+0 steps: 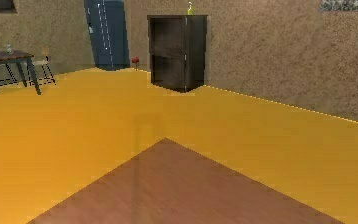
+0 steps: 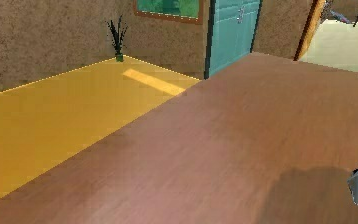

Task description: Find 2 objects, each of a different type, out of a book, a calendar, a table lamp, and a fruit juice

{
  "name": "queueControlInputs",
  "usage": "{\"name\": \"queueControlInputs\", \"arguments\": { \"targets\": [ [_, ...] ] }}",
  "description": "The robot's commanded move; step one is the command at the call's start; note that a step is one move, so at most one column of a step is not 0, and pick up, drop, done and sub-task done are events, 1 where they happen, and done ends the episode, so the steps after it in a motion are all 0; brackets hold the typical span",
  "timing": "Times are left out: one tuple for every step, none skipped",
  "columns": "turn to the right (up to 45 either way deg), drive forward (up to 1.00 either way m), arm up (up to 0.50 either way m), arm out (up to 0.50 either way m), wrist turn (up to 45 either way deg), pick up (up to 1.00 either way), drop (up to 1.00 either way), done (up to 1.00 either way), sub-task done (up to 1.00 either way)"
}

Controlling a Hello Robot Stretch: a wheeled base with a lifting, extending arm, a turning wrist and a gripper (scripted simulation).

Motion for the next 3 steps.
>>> {"name": "queueControlInputs", "arguments": {
  "targets": [
    [6.0,0.00,0.00,0.00,0.0,0.00,0.00,0.00,0.00],
    [0.0,0.05,0.00,0.00,0.0,0.00,0.00,0.00,0.00],
    [-45.0,0.00,0.00,0.00,0.0,0.00,0.00,0.00,0.00]
  ]
}}
